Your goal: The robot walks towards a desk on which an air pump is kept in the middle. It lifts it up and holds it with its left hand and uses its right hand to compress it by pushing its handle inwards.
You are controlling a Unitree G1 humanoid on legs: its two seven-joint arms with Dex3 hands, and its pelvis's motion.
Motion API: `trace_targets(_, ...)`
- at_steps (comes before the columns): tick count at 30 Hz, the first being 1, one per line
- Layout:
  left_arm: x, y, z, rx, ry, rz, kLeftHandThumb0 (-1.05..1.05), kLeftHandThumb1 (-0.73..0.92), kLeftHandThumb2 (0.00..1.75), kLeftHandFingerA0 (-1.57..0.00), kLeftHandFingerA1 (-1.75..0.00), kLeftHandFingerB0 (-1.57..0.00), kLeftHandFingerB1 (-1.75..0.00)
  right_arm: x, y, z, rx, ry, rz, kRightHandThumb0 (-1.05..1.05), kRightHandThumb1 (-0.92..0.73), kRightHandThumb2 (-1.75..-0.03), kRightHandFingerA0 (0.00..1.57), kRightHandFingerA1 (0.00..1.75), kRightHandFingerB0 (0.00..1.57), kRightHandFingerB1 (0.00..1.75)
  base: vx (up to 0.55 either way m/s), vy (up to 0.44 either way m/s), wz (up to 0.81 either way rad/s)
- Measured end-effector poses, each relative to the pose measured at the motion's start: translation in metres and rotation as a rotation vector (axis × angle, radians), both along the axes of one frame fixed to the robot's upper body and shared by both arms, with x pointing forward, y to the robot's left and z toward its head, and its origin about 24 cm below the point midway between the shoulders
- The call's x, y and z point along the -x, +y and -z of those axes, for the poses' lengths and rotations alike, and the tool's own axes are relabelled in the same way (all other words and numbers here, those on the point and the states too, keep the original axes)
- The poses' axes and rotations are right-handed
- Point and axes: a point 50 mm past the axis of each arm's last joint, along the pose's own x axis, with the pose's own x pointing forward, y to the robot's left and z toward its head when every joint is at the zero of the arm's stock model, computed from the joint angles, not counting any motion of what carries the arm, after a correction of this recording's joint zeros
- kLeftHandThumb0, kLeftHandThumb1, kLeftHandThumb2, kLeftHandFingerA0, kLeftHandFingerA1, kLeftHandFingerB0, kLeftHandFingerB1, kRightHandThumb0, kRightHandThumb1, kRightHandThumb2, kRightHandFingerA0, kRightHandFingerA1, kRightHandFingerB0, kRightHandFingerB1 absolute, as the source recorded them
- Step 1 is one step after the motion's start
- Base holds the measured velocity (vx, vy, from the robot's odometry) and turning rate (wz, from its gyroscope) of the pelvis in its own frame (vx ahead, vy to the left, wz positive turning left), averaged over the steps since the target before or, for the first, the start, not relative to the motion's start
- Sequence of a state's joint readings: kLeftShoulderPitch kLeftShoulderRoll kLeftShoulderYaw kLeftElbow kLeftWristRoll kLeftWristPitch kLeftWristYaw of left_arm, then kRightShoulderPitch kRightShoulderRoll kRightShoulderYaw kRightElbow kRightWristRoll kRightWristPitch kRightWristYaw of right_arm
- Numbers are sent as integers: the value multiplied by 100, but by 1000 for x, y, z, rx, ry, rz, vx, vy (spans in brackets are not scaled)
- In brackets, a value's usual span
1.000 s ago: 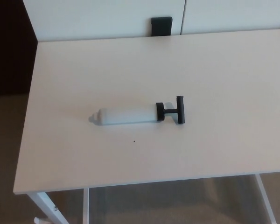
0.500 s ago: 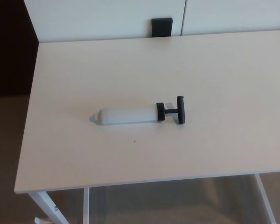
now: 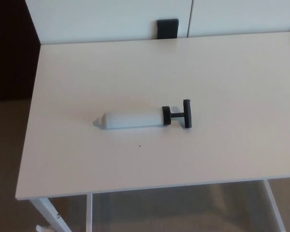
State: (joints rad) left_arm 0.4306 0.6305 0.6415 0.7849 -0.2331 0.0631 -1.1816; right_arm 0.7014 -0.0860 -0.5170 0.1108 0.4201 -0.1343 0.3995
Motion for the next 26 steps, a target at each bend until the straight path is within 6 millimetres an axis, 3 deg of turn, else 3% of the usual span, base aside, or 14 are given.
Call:
trace_targets(8, 11, 0, 14, 72, -11, -133, -71, 75, 63, -17, -34, -23, -29, 23, -30, 21, -134, 79, 143, -88, -78, -112, 7, 32, 6, 13, 0, 0, 0)
trace_targets(9, 11, 0, 16, 78, -17, -150, -70, 72, 62, -23, -37, -25, -30, 25, -32, 23, -151, 84, 158, -92, -83, -117, 1, 16, 0, 8, 0, 0, 0)
trace_targets(11, 12, -2, 22, 95, -30, -203, -70, 72, 62, -23, -37, -25, -30, 30, -39, 29, -203, 92, 206, -92, -83, -117, 1, 16, 0, 8, 0, 0, 0)
trace_targets(13, 12, -4, 27, 108, -42, -243, -69, 72, 62, -22, -38, -24, -31, 34, -42, 33, -243, 90, 241, -92, -83, -118, 1, 17, 0, 8, 0, 0, 0)
trace_targets(14, 12, -5, 30, 117, -52, -270, -69, 72, 62, -25, -40, -24, -31, 36, -45, 35, -269, 88, 262, -78, -74, -115, 2, 35, 1, 24, 0, 0, 0)
trace_targets(18, 8, -11, 42, 150, -92, -367, -69, 72, 62, -27, -40, -27, -32, 43, -53, 42, -369, 57, 348, -90, -80, -116, 9, 30, 9, 18, 0, 0, 0)
trace_targets(20, 6, -14, 48, 164, -103, -407, -70, 70, 61, -23, -39, -25, -31, 45, -58, 43, -419, 28, 387, -81, -71, -113, 1, 38, 0, 20, 0, 0, 0)
trace_targets(21, 6, -15, 50, 168, -106, -420, -71, 71, 62, -24, -39, -23, -30, 46, -59, 44, -437, 17, 400, -92, -80, -116, 8, 30, 7, 10, 0, 0, 0)
trace_targets(23, 4, -18, 54, 179, -113, -455, -71, 71, 62, -24, -39, -23, -30, 47, -63, 44, -484, -18, 432, -92, -80, -116, 8, 30, 7, 10, 0, 0, 0)
trace_targets(24, 4, -19, 57, 185, -118, -482, -67, 71, 61, -25, -39, -27, -32, 47, -66, 44, -522, -52, 455, -75, -79, -119, 1, 37, 0, 22, 0, 0, 0)
trace_targets(26, 4, -19, 58, 185, -118, -498, -67, 71, 61, -25, -39, -27, -32, 47, -67, 44, -546, -74, 467, -75, -79, -119, 1, 37, 0, 22, 0, 0, 0)
